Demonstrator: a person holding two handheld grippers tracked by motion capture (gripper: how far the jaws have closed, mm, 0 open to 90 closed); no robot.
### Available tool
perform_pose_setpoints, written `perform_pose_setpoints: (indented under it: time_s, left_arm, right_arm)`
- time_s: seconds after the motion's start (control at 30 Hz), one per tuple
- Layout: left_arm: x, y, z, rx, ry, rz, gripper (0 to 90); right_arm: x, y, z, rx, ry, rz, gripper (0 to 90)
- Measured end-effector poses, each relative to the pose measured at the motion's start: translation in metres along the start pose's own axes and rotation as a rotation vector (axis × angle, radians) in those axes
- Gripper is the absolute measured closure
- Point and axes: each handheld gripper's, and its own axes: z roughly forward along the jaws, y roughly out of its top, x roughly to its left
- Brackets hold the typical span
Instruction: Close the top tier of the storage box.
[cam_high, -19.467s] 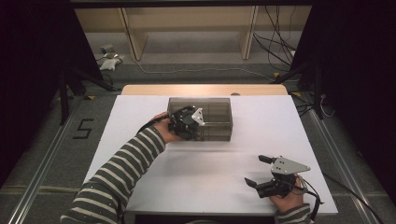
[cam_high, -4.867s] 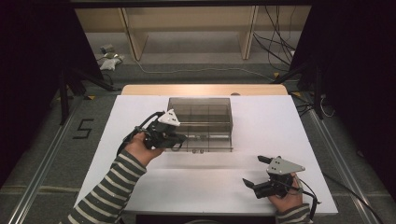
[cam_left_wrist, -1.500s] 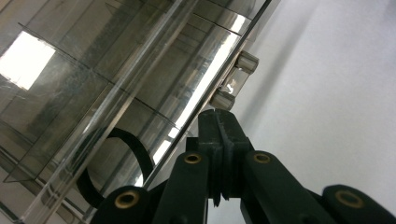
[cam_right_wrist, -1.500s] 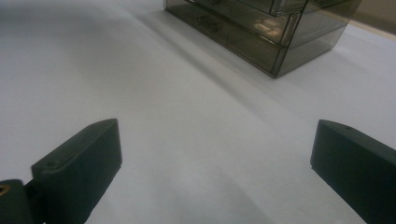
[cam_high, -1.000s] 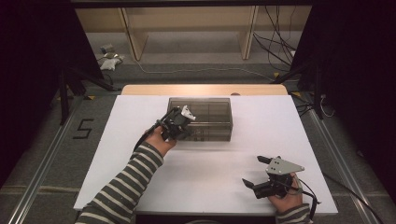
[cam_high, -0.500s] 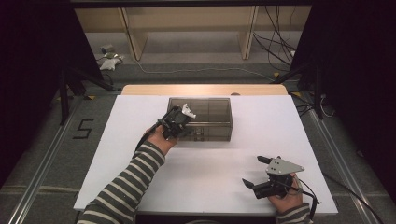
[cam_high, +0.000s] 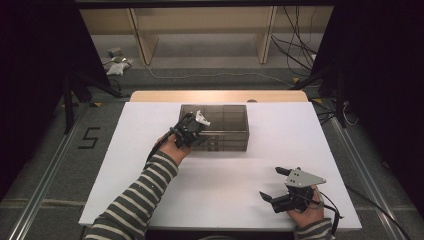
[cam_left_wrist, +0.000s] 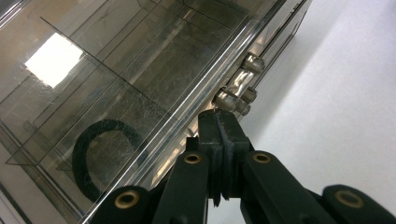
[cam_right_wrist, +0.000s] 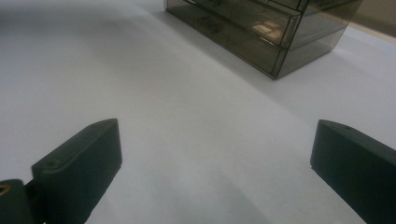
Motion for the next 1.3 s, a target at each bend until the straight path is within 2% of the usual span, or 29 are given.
perform_pose_setpoints:
  time_s: [0.27, 0.4, 0.83, 1.1, 1.3]
  left_arm:
    - [-0.001, 0.001, 0.0, 0.003, 0.009, -0.01, 89.1]
    - [-0.001, 0.0, -0.006, -0.004, 0.011, -0.012, 88.7]
    - [-0.01, -0.001, -0.035, -0.073, -0.024, -0.01, 73.5]
    - [-0.011, -0.002, -0.043, -0.096, -0.046, -0.025, 65.9]
    - [-0.014, -0.002, -0.049, -0.119, -0.055, -0.012, 57.2]
  right_arm:
    - [0.0, 0.0, 0.0, 0.0, 0.001, 0.001, 3.1]
    - [0.0, 0.0, 0.0, 0.0, 0.001, -0.001, 3.1]
    - [0.0, 0.0, 0.001, 0.011, 0.005, 0.004, 3.1]
    - [0.0, 0.0, 0.001, 0.015, 0.005, 0.005, 3.1]
    - [0.0, 0.0, 0.001, 0.016, 0.006, 0.005, 3.1]
